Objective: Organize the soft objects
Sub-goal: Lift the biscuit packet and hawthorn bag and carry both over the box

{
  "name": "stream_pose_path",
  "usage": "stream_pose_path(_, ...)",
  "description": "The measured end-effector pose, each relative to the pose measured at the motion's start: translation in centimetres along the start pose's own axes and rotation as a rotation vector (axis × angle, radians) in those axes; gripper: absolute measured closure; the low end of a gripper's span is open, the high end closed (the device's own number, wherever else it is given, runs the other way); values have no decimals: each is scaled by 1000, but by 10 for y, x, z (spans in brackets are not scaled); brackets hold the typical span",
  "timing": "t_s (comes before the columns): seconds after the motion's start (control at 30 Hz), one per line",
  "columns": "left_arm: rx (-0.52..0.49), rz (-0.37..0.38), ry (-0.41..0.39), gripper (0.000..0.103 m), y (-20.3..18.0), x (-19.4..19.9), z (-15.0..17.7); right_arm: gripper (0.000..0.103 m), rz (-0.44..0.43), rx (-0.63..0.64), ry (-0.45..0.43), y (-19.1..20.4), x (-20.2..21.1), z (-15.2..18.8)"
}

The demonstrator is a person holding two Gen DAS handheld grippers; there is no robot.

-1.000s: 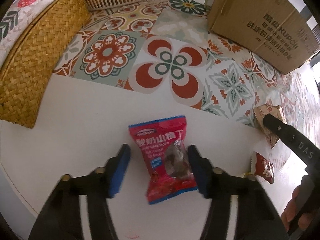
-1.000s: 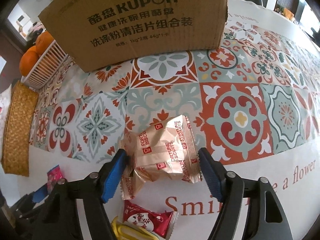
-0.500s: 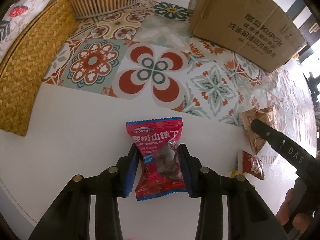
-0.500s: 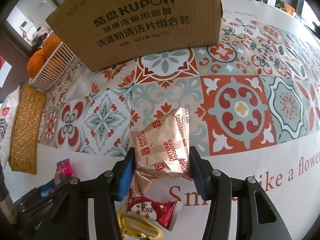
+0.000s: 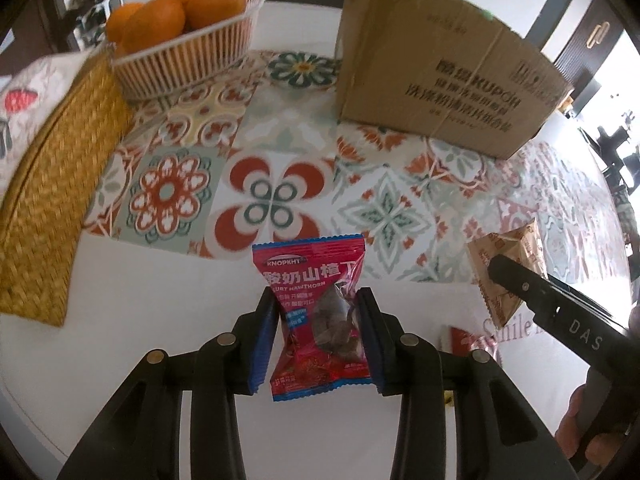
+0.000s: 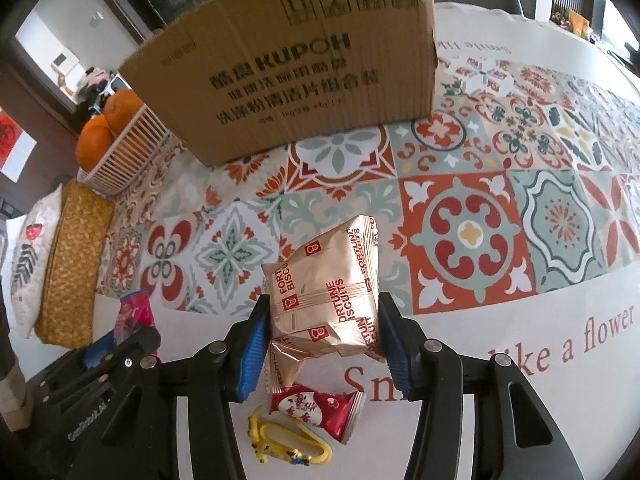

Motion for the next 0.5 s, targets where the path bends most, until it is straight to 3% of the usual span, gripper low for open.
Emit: stream_pose_path(0.5, -81, 61, -155, 64, -32, 48, -35, 51, 26, 44, -163, 13, 64, -26)
Point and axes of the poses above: each gripper's, at about its wrist camera, not at the fingertips, and x roughly against the way its jaws point, y to its left, z to its underside, the point moved 5 cm from there along -x, roughly the way its jaws point, and after that the axes turned 13 degrees about x, right-handed, at the moved point
